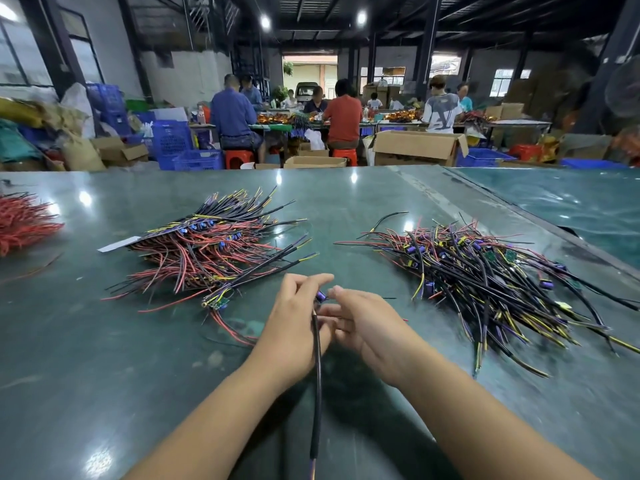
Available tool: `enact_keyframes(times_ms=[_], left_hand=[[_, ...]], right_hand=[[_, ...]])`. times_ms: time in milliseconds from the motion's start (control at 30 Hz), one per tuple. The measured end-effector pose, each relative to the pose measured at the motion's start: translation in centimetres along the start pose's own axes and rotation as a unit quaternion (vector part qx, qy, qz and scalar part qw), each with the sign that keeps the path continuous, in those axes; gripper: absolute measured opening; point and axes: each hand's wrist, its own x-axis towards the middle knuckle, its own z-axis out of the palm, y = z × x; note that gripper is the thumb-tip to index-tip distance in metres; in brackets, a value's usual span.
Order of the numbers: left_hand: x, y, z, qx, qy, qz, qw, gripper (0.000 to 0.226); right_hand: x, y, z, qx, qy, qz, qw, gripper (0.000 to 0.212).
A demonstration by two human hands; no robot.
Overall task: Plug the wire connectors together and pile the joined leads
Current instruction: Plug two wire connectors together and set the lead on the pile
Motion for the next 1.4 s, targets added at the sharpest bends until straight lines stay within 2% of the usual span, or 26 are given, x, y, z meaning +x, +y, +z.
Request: enact_keyframes(times_ms=[67,167,267,333,400,467,567,733,900,1033,1167,1267,1400], left_hand=[[-0.1,0.0,-0.3,-0.028,-0.054,-0.002,0.998,0.066],[-0.2,0.1,-0.6,-0.138,-0.086,-0.003,0.987,0.070],[0.1,0.4,-0.7,-0.261,-0.038,-0.074,0.962,0.052],[0.5,0.3,-0.7,-0.267,0.031,-0.141,0.953,0.028],[0.7,-0.1,-0.9,-0.285,0.041,-0.206,0.935,0.012],[0.8,-0.4,-1.1,-0.325,0.004,-0.246,0.913,0.017],[0.7,-0.3,-1.5,-0.380,0.001,-0.232,0.895,0.021],[0.8,-0.6,-1.6,-0.382,0.026,-0.222,0.897,0.018],[0.9,-0.7,-1.9,-0.379,0.032,-0.224,0.897,0.020],[1.0,-0.7,-2.0,-0.374,0.056,-0.230,0.897,0.011],[0.9,-0.9,-1.8,-0.288,0.079,-0.217,0.930,0.015],[1.0,-1.2,-2.0,-0.208,0.123,-0.174,0.955,0.017],[1.1,-1.6,-2.2,-0.178,0.168,-0.166,0.955,0.018]], right_hand=[[0.2,0.1,-0.4,0.036,0.011,-0.014,0.999,0.012],[0.2,0.1,-1.1,0.043,0.040,-0.045,0.997,0.025],[0.1,-0.4,-1.4,0.045,0.056,-0.069,0.995,0.024],[-0.1,-0.5,-1.2,0.036,0.043,-0.077,0.995,0.025],[-0.4,-0.5,-0.9,0.006,0.020,-0.082,0.996,0.028],[-0.7,-0.4,-0.5,-0.048,-0.010,-0.088,0.995,0.028],[-1.1,-0.2,-0.1,-0.108,-0.052,-0.092,0.989,0.026],[-1.0,0.0,0.0,-0.129,-0.064,-0.090,0.985,0.017],[-0.9,0.0,0.0,-0.104,-0.058,-0.074,0.990,0.021],[-0.9,-0.1,-0.2,-0.115,-0.068,-0.069,0.989,0.017],[-1.1,-0.3,-0.1,-0.099,-0.095,-0.022,0.990,0.029],[-1.3,-1.1,-0.9,-0.163,-0.127,0.011,0.978,0.036],[-1.6,-1.7,-1.3,-0.269,-0.140,0.017,0.953,0.030]])
